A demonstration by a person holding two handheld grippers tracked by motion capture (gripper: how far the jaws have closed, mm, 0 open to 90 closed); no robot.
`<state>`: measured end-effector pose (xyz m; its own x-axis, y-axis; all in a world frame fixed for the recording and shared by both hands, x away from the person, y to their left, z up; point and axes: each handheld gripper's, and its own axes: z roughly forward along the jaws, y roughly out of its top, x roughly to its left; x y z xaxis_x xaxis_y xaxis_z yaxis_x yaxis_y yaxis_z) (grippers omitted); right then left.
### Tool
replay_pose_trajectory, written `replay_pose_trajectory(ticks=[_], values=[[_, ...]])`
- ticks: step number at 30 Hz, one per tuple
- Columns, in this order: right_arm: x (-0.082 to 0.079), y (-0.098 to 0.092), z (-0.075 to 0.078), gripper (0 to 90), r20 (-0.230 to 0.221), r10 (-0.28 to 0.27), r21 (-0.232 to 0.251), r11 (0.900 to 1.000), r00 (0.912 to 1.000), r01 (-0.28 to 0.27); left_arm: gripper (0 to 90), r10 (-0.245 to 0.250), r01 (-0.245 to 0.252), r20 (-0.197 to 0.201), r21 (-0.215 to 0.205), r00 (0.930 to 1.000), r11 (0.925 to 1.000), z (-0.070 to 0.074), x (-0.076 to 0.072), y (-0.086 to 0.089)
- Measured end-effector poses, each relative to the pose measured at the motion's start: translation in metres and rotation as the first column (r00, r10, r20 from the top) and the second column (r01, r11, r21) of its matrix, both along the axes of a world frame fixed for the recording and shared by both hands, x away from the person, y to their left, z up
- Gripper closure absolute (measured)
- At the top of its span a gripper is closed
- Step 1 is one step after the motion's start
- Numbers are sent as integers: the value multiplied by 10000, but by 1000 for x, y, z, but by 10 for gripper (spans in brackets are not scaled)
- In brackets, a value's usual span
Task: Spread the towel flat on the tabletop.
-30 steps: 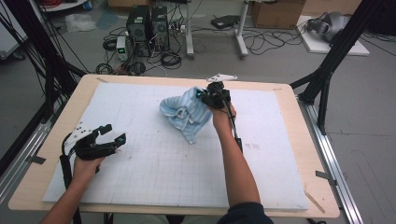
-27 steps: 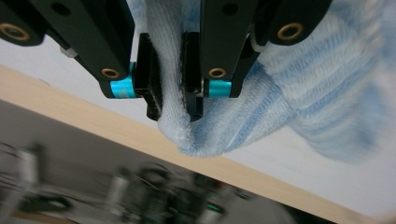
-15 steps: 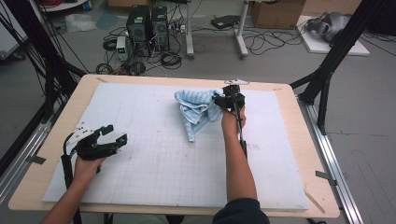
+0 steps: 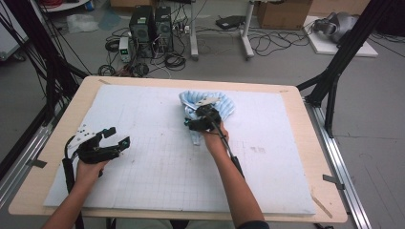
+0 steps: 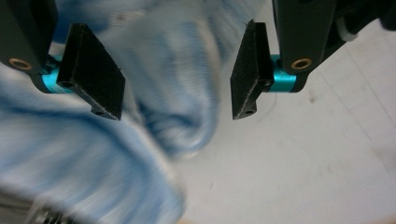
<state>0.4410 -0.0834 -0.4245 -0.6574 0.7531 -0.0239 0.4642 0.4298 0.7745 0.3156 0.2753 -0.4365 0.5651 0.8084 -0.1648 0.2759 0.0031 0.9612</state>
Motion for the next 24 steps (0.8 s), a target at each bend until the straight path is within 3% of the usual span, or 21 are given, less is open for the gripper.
replay_pose_trajectory(ticks=[1, 3, 4, 5, 7, 9, 13, 14, 15, 16, 17, 19, 20, 22, 24], values=[[0, 0, 0, 390, 0, 0, 0, 10000, 10000, 0, 205, 9, -9, 14, -20, 10000, 10000, 0, 0, 0], [3, 9, -13, 537, -350, 44, -459, 9989, 9994, -60, 205, 49, -48, 16, -32, 10000, 10000, 0, -1, 2], [1, 13, -18, 713, -254, 287, -538, 9981, 9993, -301, 205, 73, -73, 8, -67, 10000, 10000, 0, -1, 3], [1, 13, -18, 713, -254, 287, -538, 9981, 9993, -301, 205, 103, -103, 15, -64, 9999, 9999, 0, -1, 4], [-3, 14, -15, 779, -355, 807, -159, 9966, 9961, -813, 205, 174, -174, -1, -92, 9998, 9998, 0, 0, 6], [-13, 16, -12, 791, -491, 1597, 27, 9871, 9859, -1598, 205, 201, -201, 1, -82, 9998, 9998, 0, 0, 7], [-29, 16, -9, 789, -510, 2232, 244, 9747, 9734, -2222, 205, 244, -244, 13, -82, 9997, 9997, 1, 0, 8], [-41, 15, -7, 789, -445, 2684, 357, 9630, 9623, -2670, 205, 257, -256, 4, -92, 9997, 9996, 1, -1, 8], [-41, 15, -7, 789, -445, 2684, 357, 9630, 9623, -2670, 205, 275, -275, 5, -103, 9996, 9996, 1, -1, 8], [-47, 14, -6, 789, -449, 2866, 299, 9579, 9570, -2854, 205, 302, -301, 10, -145, 9995, 9994, 1, -2, 8], [-59, 11, -4, 789, -365, 3238, 158, 9461, 9454, -3235, 205, 293, -293, 12, -103, 9996, 9995, 2, -2, 9], [-64, 9, -3, 789, -307, 3364, 22, 9417, 9412, -3365, 205, 341, -342, -10, -109, 9994, 9994, 1, -4, 10], [-75, 4, -1, 787, -247, 3662, -82, 9304, 9302, -3664, 205, 373, -374, -52, -128, 9993, 9992, 0, -6, 10], [-80, 1, -1, 783, -190, 3760, -170, 9263, 9264, -3763, 205, 438, -438, -64, -98, 9990, 9990, -1, -11, 10], [-90, -6, 1, 759, -316, 4043, -109, 9143, 9141, -4048, 205, 481, -481, -26, -83, 9988, 9988, -1, -16, 9]])
